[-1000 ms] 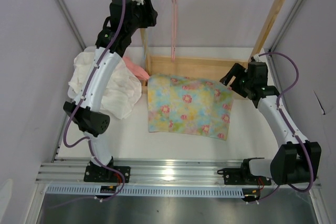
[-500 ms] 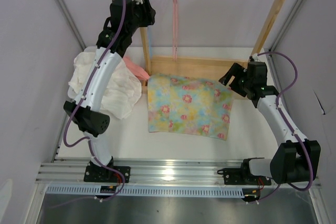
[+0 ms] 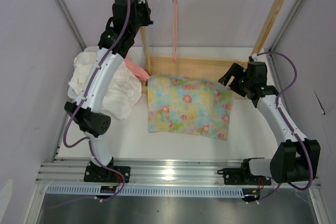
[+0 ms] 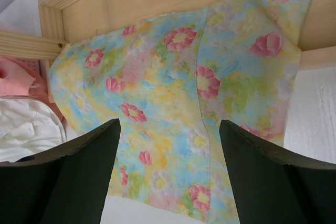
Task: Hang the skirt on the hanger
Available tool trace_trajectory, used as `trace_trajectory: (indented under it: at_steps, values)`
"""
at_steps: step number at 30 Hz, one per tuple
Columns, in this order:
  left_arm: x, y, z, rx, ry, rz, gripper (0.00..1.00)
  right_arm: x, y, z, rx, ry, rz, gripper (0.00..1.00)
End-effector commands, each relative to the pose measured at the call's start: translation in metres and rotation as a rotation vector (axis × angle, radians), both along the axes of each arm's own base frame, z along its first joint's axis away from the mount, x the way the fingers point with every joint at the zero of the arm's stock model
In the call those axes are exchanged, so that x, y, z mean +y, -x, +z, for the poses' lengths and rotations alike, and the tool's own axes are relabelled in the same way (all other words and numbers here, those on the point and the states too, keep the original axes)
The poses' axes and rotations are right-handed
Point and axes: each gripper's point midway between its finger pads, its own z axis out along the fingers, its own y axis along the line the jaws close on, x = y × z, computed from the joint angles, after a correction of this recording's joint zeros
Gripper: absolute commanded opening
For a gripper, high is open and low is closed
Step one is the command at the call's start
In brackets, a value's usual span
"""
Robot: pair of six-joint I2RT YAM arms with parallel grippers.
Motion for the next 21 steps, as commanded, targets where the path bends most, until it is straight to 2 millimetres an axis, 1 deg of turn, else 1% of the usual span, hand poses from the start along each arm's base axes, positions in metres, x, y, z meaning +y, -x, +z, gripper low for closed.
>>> trace_trajectory:
  at_steps: [1,6,7,9,10,11,13,14,15,16,17,18,19,20,21]
  values:
    - [0.003,0.018,0.053,-0.132,-0.002,-0.018,0.00,0.000,-0.004,0.008,-0.037,0.011,0.020,0.83]
    - [0.002,0.025,0.065,-0.179,-0.026,-0.049,0.00,0.001,-0.005,0.012,-0.048,0.012,0.028,0.83]
    - [0.003,0.025,0.063,-0.178,-0.035,-0.047,0.00,0.001,-0.005,0.013,-0.052,0.015,0.030,0.83]
    - [0.005,0.033,0.078,-0.237,-0.039,-0.054,0.00,0.002,-0.005,0.013,-0.055,0.016,0.039,0.83]
    - [0.002,0.034,0.072,-0.232,-0.049,-0.077,0.00,0.002,-0.005,0.013,-0.054,0.017,0.043,0.83]
    - [0.002,0.037,0.077,-0.248,-0.050,-0.088,0.00,0.002,-0.005,0.014,-0.057,0.020,0.047,0.83]
    - [-0.003,0.042,0.076,-0.245,-0.074,-0.129,0.00,0.003,-0.004,0.014,-0.058,0.018,0.052,0.83]
    - [-0.005,0.042,0.072,-0.237,-0.085,-0.142,0.00,0.003,-0.004,0.015,-0.061,0.020,0.055,0.83]
    - [-0.004,0.052,0.082,-0.264,-0.086,-0.157,0.00,0.003,-0.004,0.017,-0.069,0.020,0.057,0.83]
    - [-0.009,0.055,0.073,-0.257,-0.090,-0.191,0.00,0.004,-0.004,0.018,-0.074,0.018,0.061,0.83]
    - [-0.014,0.055,0.069,-0.298,-0.108,-0.220,0.00,0.004,-0.004,0.018,-0.077,0.018,0.063,0.83]
    - [-0.014,0.055,0.054,-0.289,-0.112,-0.225,0.00,0.004,-0.004,0.020,-0.084,0.018,0.065,0.83]
    - [-0.007,0.068,0.070,-0.338,-0.098,-0.212,0.00,0.004,-0.003,0.020,-0.082,0.019,0.066,0.83]
    - [-0.005,0.067,0.065,-0.322,-0.101,-0.218,0.00,0.004,-0.003,0.020,-0.082,0.019,0.067,0.83]
    - [-0.004,0.068,0.071,-0.326,-0.104,-0.225,0.00,0.004,-0.003,0.021,-0.081,0.023,0.072,0.83]
